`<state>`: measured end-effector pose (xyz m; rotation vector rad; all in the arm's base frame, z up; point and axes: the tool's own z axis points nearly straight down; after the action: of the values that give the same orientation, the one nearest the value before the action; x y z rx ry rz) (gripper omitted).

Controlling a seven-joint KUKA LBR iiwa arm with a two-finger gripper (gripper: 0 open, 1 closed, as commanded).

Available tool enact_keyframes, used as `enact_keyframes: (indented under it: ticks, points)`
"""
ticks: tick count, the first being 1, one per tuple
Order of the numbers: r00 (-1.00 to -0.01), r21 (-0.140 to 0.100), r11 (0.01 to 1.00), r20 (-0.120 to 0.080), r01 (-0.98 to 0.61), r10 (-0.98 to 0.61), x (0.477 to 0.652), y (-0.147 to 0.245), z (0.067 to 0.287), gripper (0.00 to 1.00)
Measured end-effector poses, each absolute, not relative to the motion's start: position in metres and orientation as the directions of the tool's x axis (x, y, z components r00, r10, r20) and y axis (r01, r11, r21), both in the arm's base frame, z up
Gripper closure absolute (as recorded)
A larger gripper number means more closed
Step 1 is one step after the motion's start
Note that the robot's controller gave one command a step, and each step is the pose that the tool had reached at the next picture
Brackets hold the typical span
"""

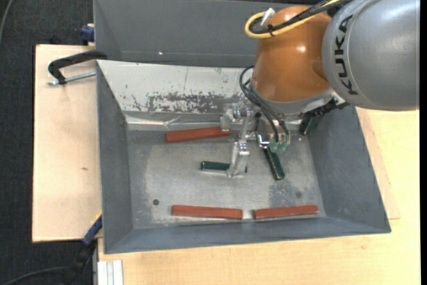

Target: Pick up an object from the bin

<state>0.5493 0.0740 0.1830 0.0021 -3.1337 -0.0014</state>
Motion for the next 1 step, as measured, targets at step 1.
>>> enact_keyframes:
  ticks: [1]
  points:
    - [-0.987, 0.001, 0.987, 0.006, -0.163, -0.163, 0.5573, 0.0488, 0.067, 0.0]
